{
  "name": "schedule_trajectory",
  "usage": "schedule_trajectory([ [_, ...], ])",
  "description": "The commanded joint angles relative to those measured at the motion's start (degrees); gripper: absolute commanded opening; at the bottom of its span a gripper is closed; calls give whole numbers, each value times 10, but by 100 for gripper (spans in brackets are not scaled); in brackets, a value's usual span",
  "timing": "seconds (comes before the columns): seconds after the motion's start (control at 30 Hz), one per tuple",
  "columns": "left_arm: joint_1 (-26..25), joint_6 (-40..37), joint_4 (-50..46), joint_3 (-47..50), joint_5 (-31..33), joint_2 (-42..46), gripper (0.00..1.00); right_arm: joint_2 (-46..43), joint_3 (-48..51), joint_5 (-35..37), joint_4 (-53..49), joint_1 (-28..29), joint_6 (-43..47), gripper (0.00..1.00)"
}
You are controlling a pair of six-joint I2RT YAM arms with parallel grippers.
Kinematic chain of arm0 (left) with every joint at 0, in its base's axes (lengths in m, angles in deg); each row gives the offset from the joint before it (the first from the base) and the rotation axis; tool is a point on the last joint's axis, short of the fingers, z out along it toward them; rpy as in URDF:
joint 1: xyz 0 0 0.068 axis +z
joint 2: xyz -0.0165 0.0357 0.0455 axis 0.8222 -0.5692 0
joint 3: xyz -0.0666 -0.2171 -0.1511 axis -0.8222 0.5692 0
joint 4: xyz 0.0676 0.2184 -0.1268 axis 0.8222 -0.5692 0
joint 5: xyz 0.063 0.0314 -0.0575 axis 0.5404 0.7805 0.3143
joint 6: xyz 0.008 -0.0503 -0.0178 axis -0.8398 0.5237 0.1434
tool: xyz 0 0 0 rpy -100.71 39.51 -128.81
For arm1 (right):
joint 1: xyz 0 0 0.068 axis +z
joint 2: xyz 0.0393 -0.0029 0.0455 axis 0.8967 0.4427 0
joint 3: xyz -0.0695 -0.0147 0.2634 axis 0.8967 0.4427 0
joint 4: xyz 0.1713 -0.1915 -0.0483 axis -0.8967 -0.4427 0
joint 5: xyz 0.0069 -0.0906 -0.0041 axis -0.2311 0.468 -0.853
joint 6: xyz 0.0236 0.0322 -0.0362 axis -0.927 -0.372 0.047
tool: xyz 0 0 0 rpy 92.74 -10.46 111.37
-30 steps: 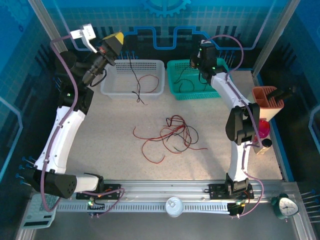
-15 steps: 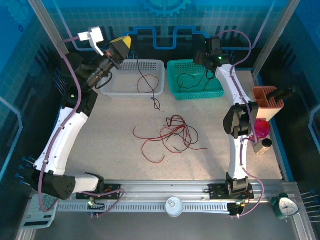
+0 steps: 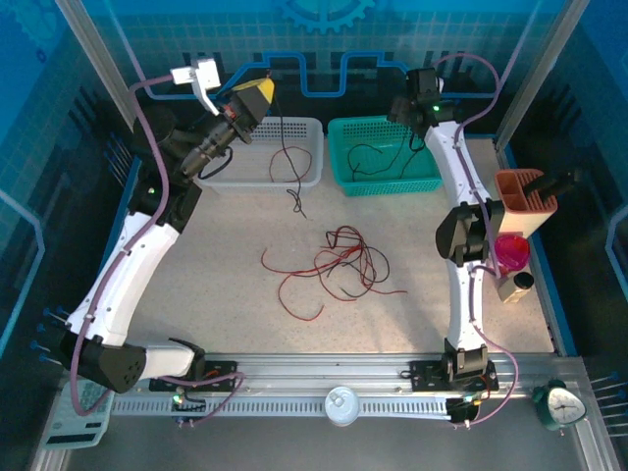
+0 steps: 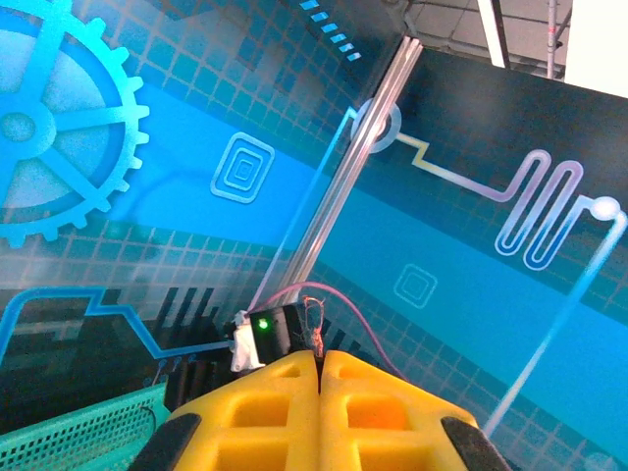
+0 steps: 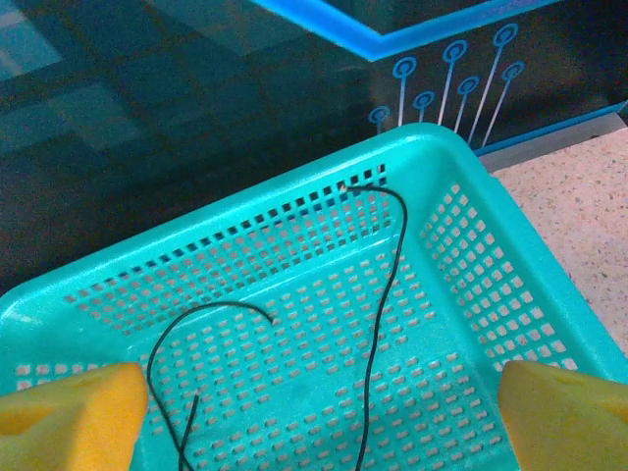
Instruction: Untangle the cables
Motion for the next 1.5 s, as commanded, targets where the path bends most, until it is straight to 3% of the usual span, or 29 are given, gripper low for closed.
schedule_trajectory([
  [0.0, -8, -18, 0, 8, 14, 11, 0, 51, -34, 35, -50, -10, -17, 93],
  [0.3, -23, -19, 6, 30, 13, 17, 0, 80, -29, 71, -78, -19, -20, 95],
  [0.5, -25, -18, 15, 42, 13, 22, 0, -8, 36, -4, 7, -17, 22, 95],
  [0.77, -29, -13, 20, 47, 7, 28, 0, -100, 113, -39, 114, -18, 16, 100],
  [0.9, -30, -15, 19, 50, 5, 31, 0, -83, 109, -60, 123, -15, 20, 100],
  [1.27, -32, -2, 37, 60, -1, 21, 0, 41, 21, -115, 26, -5, 74, 100],
  [1.47, -35, -3, 38, 61, 0, 23, 0, 14, 57, -185, 44, -13, 70, 95],
])
